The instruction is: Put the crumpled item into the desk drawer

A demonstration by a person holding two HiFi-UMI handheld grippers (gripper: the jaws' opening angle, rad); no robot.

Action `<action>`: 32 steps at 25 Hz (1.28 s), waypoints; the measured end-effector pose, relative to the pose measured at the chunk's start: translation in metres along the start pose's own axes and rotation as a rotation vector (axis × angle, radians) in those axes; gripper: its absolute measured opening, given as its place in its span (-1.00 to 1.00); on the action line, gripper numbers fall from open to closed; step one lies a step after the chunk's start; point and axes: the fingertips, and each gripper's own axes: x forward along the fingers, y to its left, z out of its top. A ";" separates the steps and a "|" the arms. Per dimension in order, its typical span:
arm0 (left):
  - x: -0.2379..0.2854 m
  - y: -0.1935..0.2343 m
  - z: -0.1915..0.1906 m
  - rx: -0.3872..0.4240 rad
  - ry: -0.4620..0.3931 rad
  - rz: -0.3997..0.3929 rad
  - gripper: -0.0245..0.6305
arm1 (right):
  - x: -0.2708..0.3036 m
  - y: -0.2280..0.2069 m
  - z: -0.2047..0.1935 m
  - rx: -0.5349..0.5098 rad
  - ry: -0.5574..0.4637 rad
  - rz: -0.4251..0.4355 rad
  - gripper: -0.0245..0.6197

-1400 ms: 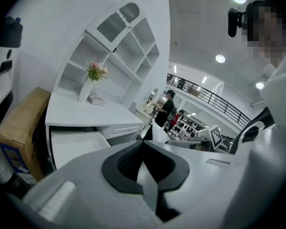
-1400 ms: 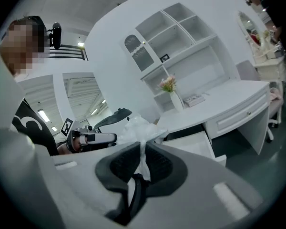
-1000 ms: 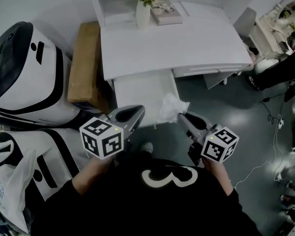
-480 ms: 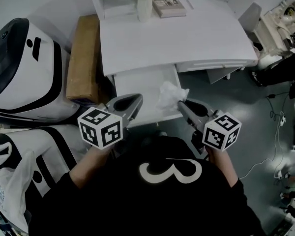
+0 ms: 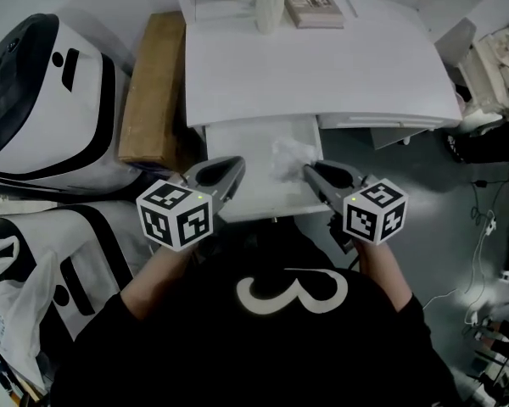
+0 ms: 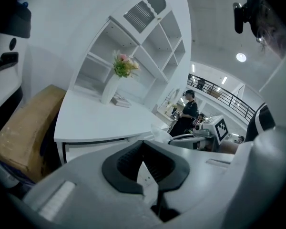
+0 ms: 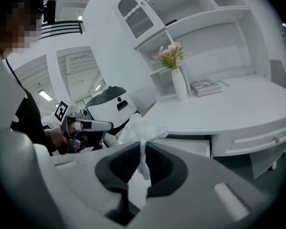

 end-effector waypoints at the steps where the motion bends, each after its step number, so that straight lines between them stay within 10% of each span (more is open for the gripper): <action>1: 0.002 0.005 0.000 -0.009 0.000 0.012 -0.90 | 0.007 -0.004 0.000 0.000 0.015 0.008 -0.81; 32: 0.029 0.115 -0.046 -0.220 0.045 0.268 -0.90 | 0.179 -0.100 -0.104 -0.062 0.487 0.058 -0.80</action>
